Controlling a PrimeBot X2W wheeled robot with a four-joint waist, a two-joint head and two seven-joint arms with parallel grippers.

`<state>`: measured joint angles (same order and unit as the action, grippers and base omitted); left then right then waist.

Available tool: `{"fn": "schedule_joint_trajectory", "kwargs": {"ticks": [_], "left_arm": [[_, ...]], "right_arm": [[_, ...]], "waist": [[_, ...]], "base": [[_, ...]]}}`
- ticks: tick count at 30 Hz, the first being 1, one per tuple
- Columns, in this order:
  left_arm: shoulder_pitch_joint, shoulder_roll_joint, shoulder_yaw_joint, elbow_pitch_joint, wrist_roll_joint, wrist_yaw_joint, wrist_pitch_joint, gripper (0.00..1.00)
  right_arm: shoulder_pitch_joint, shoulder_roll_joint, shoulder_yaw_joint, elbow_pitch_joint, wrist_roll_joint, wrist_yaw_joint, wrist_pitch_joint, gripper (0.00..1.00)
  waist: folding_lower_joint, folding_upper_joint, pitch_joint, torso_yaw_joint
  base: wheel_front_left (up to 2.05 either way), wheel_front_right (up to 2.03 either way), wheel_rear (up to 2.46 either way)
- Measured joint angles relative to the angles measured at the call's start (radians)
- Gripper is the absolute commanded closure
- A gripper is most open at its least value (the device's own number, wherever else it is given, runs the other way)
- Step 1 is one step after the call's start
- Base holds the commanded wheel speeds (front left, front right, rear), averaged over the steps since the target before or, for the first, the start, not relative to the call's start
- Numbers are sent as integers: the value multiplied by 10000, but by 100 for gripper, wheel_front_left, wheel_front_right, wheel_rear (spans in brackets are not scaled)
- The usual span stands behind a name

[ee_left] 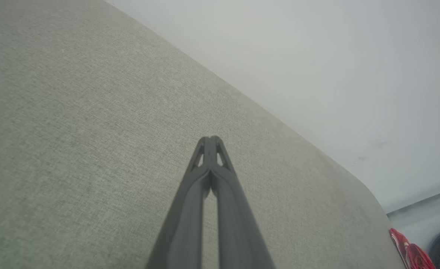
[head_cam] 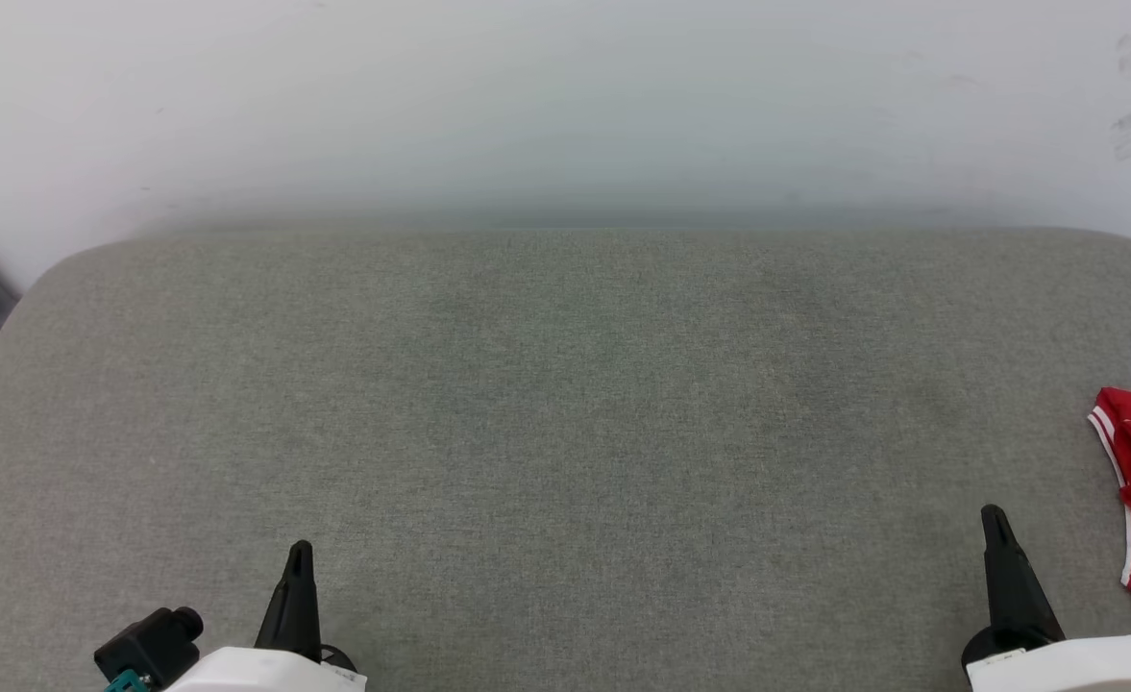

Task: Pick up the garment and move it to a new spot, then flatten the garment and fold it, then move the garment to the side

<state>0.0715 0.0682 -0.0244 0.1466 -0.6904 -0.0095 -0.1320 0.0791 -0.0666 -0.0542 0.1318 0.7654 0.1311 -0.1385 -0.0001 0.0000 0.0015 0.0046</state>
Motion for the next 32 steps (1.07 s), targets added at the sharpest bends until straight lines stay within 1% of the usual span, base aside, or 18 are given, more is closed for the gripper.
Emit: {"fn": "schedule_joint_trajectory", "kwargs": {"ticks": [7, 8, 10, 11, 32], "left_arm": [[-193, 25, 84, 90, -1035, -151, 232, 100], [-215, 33, 132, 144, -1467, -174, 326, 100], [-279, 35, 167, 174, -1735, -211, 383, 100], [-389, 42, 213, 196, -2144, -272, 470, 100], [-808, 56, 489, 468, -4637, -587, 1045, 100]], "right_arm": [[-221, -19, -2, 107, 947, 0, 228, 100], [-291, -27, -2, 169, 1352, -2, 334, 100], [-374, -33, -6, 190, 1601, 0, 380, 100], [-415, -40, -12, 247, 1981, 0, 468, 100], [-856, -69, -59, 545, 4297, -2, 1053, 100]], "waist": [[1, 0, 1, -3], [0, 0, 2, -5], [0, 0, 2, -6], [0, 0, 3, -7], [1, 0, 7, -18]], "base": [[0, 0, 0], [0, 0, 0], [0, 0, 0], [0, 0, 0], [0, 0, 0]]}}
